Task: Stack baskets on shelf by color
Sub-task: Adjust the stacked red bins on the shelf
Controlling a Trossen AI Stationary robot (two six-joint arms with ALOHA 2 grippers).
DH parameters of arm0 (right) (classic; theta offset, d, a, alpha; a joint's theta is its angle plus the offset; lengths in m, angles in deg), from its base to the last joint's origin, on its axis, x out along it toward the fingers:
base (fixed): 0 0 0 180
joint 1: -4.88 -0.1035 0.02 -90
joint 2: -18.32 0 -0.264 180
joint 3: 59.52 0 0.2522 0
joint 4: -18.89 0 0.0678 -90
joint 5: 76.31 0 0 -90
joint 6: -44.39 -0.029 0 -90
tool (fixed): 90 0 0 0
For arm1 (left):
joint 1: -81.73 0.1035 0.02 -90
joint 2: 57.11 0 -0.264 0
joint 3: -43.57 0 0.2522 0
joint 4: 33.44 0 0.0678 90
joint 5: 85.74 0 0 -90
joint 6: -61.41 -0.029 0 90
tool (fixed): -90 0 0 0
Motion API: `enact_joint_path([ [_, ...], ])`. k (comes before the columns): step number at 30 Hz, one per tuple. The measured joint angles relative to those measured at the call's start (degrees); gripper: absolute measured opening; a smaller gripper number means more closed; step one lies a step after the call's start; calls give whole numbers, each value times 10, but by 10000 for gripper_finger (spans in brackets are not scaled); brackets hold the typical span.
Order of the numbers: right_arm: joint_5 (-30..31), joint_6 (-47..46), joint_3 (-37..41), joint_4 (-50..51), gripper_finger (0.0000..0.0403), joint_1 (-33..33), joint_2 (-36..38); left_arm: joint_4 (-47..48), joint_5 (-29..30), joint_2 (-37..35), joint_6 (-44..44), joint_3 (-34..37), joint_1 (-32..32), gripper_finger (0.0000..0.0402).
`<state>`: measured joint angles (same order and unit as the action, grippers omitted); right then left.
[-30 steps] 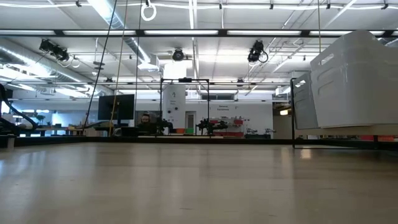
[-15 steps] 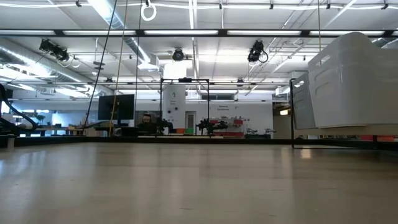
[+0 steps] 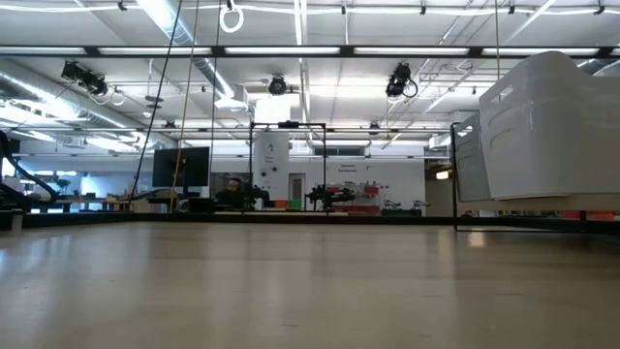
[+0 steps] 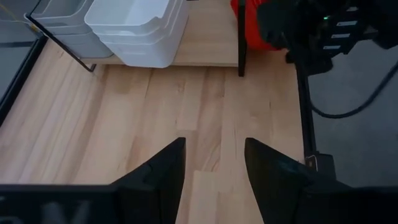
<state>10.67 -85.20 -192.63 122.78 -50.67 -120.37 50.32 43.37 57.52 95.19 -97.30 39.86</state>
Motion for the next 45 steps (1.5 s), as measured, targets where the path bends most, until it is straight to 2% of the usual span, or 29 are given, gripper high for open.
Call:
enact_joint_path([
  [11,57,34,-154,-41,11,-7,-1,0,16,0,-2,0,0,172],
  [17,64,90,-148,-190,11,-8,36,-5,24,0,-5,0,0,172],
  [21,95,168,-156,-274,11,-5,48,-5,35,0,-12,0,0,172],
  [27,154,356,-156,-340,11,33,70,-11,40,0,-11,0,1,172],
  [30,156,425,-156,-337,11,65,80,-4,40,0,-16,0,1,172],
  [34,156,482,-156,-325,11,112,101,62,42,-9,11,0,-9,172],
  [38,153,464,-156,-255,11,162,124,120,45,-36,64,0,-24,172],
  [45,118,429,-156,-85,11,243,164,128,71,-71,100,0,-57,172],
])
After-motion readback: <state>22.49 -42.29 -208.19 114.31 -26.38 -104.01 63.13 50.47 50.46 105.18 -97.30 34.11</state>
